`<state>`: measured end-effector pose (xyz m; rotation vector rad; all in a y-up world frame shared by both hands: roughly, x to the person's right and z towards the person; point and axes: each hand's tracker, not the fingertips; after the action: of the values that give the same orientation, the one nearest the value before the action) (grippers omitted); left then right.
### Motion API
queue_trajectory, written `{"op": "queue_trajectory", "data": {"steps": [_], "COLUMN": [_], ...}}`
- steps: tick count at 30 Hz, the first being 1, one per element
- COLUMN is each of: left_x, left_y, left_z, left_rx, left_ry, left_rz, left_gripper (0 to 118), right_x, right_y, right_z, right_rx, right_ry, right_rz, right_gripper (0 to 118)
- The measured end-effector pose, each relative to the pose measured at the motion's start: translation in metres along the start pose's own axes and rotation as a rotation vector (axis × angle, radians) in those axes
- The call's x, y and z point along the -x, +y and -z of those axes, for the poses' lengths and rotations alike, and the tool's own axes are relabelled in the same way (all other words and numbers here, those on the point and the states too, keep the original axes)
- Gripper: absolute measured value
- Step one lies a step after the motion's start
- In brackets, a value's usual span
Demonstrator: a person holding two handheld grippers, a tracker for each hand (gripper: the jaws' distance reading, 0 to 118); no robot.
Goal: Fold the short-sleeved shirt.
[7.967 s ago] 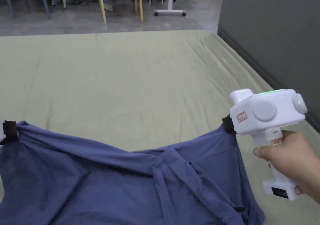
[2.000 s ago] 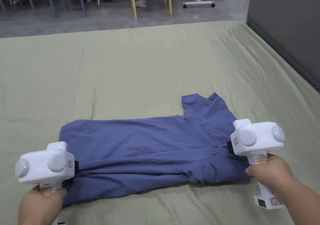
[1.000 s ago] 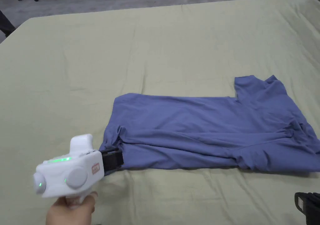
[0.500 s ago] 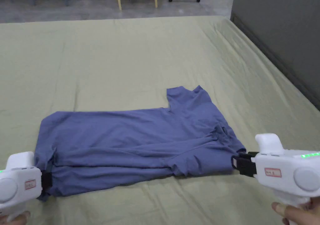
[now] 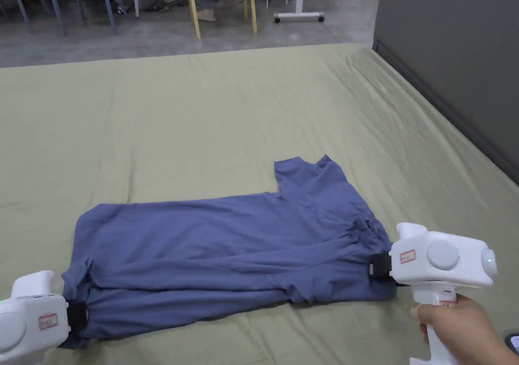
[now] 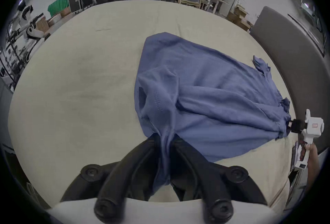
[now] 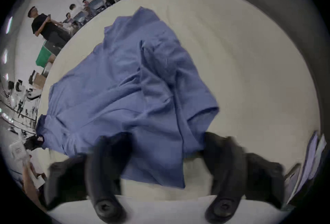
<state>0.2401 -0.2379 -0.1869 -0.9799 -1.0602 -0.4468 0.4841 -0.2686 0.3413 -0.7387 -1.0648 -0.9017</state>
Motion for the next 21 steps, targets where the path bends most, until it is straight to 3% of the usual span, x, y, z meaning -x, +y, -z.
{"op": "queue_trajectory", "data": {"steps": [1,2,5,12,17,21], "left_x": [0.002,0.004,0.013,0.026,0.040,0.036], "left_y": [-0.002,-0.003,-0.006,-0.023,-0.050,-0.079], "left_z": [-0.002,-0.006,-0.018,-0.061,-0.093,-0.093], "left_rx": [-0.001,0.001,-0.002,0.004,0.023,0.097], "left_ry": [-0.012,-0.021,-0.061,-0.092,-0.109,-0.070], "left_rz": [-0.015,-0.025,-0.044,-0.003,-0.008,0.023], "left_gripper": [8,8,8,8,8,8], "right_x": [-0.007,-0.004,-0.002,0.000,0.001,-0.006], "right_y": [-0.001,-0.007,-0.017,-0.056,-0.082,-0.097], "right_z": [-0.006,-0.019,-0.049,-0.121,-0.156,-0.142], "right_rx": [0.003,-0.011,-0.029,0.000,0.040,0.106], "right_ry": [0.129,0.145,0.104,0.103,0.110,0.073], "right_rz": [0.059,0.096,-0.045,-0.136,-0.126,-0.129], "right_gripper": [4,4,4,4,4,4]}}
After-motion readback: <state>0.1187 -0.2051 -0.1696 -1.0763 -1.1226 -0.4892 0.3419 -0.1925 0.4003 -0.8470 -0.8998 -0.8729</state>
